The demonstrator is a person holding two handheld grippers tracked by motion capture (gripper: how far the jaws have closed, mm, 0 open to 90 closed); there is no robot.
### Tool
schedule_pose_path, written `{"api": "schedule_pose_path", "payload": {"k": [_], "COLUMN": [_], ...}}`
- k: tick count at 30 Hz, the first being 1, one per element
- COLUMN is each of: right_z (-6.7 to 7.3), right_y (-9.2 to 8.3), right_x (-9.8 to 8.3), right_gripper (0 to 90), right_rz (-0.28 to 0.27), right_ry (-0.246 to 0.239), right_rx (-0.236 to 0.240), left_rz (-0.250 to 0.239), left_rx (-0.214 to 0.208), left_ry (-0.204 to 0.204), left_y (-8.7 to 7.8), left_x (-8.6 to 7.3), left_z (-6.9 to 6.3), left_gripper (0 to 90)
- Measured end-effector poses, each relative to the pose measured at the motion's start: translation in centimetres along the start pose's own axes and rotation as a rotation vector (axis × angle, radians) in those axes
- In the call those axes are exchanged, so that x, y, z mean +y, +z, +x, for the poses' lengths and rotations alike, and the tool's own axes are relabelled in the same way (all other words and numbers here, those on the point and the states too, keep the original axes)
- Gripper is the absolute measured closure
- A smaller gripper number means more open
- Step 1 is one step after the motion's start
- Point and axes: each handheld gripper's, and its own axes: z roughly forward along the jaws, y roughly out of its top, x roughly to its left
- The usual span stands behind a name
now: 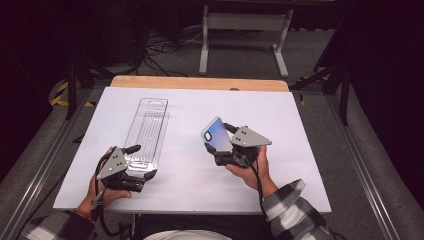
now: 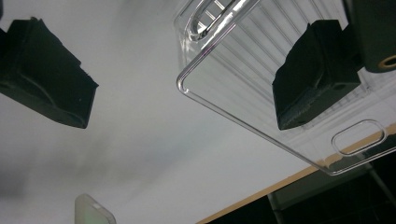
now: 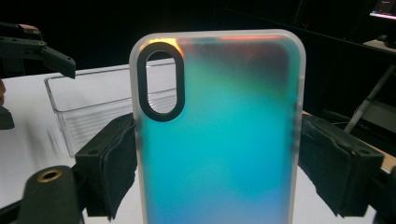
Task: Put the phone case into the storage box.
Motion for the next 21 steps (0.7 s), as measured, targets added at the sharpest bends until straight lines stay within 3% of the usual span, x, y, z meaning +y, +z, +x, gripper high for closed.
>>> {"api": "schedule_pose_path", "payload": {"k": [6, 11, 16, 21], "right_z": [0.8, 1.2, 2.0, 2.5], "right_y": [0.0, 0.0, 0.1, 0.2], "right_x": [-0.2, -0.2, -0.3, -0.3], "right_gripper": [17.5, 17.5, 17.5, 17.5], "right_rz": [-0.002, -0.025, -0.029, -0.040], "right_ry": [-0.003, -0.002, -0.024, -0.044], "right_rx": [-0.020, -0.043, -0.048, -0.059], "left_rz": [-0.043, -0.074, -0.106, -0.149], "left_rx": [-0.011, -0.027, -0.049, -0.080], "left_ry": [-0.050, -0.060, -0.084, -0.137], "left_y": [0.0, 0.3, 1.2, 2.6], "left_x": [0.7, 1.8, 3.1, 4.8], "left_z": [-0.1, -0.6, -1.2, -1.6], "left_gripper": [8.4, 12.0, 15.2, 18.3]}}
